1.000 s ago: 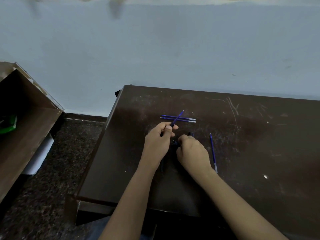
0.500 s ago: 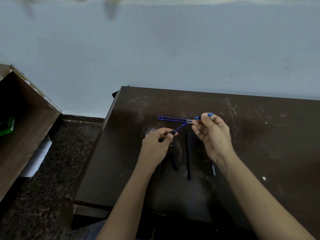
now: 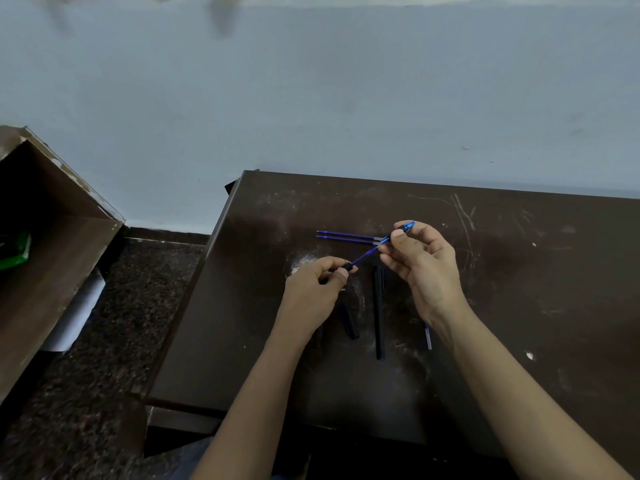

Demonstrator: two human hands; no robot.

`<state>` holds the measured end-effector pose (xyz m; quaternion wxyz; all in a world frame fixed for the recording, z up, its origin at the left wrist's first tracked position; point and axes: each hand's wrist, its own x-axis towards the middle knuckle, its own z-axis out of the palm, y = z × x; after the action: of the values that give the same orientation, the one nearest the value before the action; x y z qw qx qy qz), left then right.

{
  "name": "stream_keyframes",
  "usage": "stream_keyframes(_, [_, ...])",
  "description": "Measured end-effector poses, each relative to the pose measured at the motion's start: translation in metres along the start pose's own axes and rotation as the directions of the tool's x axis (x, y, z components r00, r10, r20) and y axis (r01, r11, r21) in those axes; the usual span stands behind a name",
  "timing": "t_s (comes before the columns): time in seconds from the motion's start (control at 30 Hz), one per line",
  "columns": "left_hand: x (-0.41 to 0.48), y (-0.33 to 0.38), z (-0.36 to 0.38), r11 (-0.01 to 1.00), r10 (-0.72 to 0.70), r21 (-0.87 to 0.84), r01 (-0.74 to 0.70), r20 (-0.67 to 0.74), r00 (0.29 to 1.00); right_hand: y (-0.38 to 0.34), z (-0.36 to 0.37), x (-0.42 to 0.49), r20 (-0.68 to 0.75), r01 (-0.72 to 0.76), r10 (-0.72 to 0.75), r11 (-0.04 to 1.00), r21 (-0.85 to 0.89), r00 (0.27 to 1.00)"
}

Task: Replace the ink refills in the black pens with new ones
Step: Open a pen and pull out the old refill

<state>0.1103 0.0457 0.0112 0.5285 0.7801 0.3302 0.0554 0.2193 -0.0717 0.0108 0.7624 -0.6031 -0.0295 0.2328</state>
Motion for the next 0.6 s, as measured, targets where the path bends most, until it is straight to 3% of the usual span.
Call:
stream_keyframes(0.4, [-0.0019, 0.0009, 0.0006, 0.999, 0.027, -0.031, -0.028, -0.015, 1.0, 0.0074, 0.0072, -0.0074, 0.142, -0.006, 0.028, 0.988, -0.154, 0.99])
stream_keyframes(0.6, [-0.0009, 0.0012, 0.0013, 0.999, -0.016, -0.036, 0.015, -0.027, 0.999, 0.0098, 0.0081, -0.0072, 0.134, -0.041, 0.058, 0.991, -0.124, 0.989])
